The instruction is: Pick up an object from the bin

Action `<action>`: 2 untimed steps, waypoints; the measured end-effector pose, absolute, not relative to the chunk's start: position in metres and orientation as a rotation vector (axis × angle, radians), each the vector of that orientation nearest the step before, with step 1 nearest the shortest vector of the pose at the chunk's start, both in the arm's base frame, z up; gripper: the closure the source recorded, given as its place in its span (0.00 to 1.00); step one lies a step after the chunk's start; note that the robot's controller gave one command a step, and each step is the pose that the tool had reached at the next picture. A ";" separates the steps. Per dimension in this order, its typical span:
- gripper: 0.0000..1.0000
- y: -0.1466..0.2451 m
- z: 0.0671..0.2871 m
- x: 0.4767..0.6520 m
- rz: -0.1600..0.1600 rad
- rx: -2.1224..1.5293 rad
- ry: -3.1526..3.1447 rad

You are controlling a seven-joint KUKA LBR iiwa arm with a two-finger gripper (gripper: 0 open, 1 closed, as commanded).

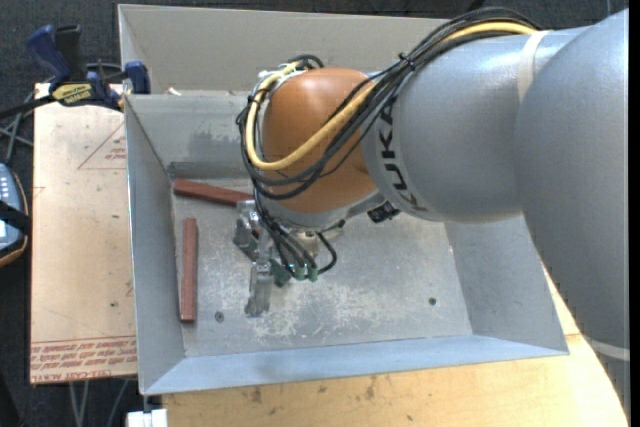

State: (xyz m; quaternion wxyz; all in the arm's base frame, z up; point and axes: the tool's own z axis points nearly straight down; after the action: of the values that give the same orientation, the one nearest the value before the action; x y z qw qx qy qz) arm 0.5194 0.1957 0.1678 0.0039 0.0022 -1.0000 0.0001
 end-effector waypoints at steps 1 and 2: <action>0.00 0.195 0.172 0.521 -0.002 0.001 -3.141; 0.00 0.159 0.125 0.544 -0.008 -0.019 -3.149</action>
Offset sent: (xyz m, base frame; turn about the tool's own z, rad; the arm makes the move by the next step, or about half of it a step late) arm 0.0354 -0.0640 -0.0772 0.0298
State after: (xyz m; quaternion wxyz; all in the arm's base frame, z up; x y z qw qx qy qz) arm 0.5438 0.1591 0.1252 -0.0039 -0.0060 -1.0000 -0.0025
